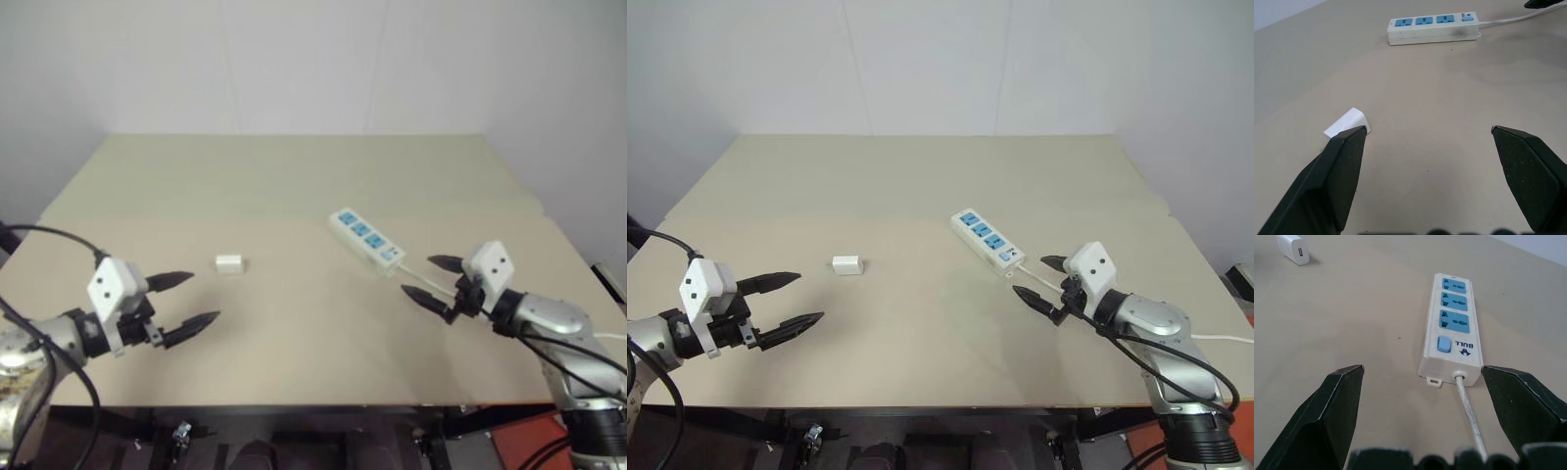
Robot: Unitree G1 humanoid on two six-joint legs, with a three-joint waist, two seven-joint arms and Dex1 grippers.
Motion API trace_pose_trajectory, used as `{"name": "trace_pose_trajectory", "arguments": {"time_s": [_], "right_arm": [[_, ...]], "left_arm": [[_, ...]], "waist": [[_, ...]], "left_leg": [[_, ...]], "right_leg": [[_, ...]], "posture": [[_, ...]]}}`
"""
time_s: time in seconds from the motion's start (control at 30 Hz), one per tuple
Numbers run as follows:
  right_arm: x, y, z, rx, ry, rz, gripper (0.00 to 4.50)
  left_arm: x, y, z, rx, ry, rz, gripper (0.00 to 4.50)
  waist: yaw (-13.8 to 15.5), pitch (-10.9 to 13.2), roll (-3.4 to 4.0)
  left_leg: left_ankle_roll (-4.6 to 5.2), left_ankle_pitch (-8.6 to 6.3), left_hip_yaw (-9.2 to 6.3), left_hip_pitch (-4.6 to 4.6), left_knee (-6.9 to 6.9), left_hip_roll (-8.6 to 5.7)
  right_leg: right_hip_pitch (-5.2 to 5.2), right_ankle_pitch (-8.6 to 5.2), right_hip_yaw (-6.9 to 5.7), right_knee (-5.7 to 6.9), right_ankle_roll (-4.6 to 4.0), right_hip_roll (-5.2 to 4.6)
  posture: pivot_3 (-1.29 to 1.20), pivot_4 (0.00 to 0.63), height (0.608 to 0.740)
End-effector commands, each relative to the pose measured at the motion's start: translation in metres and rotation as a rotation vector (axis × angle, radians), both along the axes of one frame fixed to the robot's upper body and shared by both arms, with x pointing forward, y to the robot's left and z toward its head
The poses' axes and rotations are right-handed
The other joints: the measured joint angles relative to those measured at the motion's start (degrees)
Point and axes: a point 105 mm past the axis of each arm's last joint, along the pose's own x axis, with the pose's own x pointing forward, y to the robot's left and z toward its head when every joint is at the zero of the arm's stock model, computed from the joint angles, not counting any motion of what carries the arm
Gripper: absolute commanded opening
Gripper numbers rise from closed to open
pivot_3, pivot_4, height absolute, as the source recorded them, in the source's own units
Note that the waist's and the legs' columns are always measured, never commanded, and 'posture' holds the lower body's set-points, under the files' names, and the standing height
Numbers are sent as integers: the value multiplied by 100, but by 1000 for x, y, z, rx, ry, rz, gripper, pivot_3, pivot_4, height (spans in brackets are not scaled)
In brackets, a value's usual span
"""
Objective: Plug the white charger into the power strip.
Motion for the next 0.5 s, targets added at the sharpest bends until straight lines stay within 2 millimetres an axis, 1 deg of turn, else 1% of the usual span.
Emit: {"name": "trace_pose_trajectory", "arguments": {"time_s": [0.03,0.13,0.2,0.27,0.37,0.5], "right_arm": [[-1,10,15,4,-55,22,4500],[1,11,13,14,-44,25,4500],[3,11,14,14,-41,31,4500],[5,11,16,12,-42,42,4500],[10,3,15,-2,-38,20,4500],[18,6,11,35,-22,3,4500]], "left_arm": [[0,0,11,11,-39,-20,4448],[-4,0,9,-10,-10,-61,4448],[-3,9,5,33,13,-55,4448],[-1,14,5,54,21,-52,4448],[5,10,10,42,-11,-49,4448],[7,9,9,41,-26,-44,4448]], "waist": [[-1,0,0],[0,0,0],[-4,0,0],[-12,0,0],[-1,0,0],[6,0,0]], "left_leg": [[0,0,0,0,0,0],[0,0,0,0,0,0],[0,0,1,0,0,0],[0,0,1,1,0,1],[0,0,2,1,0,2],[0,0,5,-3,0,-1]], "right_leg": [[0,0,0,0,0,0],[0,0,0,-1,0,0],[-1,0,0,-1,0,0],[-2,0,0,1,0,2],[-2,0,0,-2,-1,3],[-2,4,1,-7,-6,-4]], "posture": [[0,150,740],[0,150,740],[0,150,740],[0,150,740],[0,150,740],[0,150,740]]}}
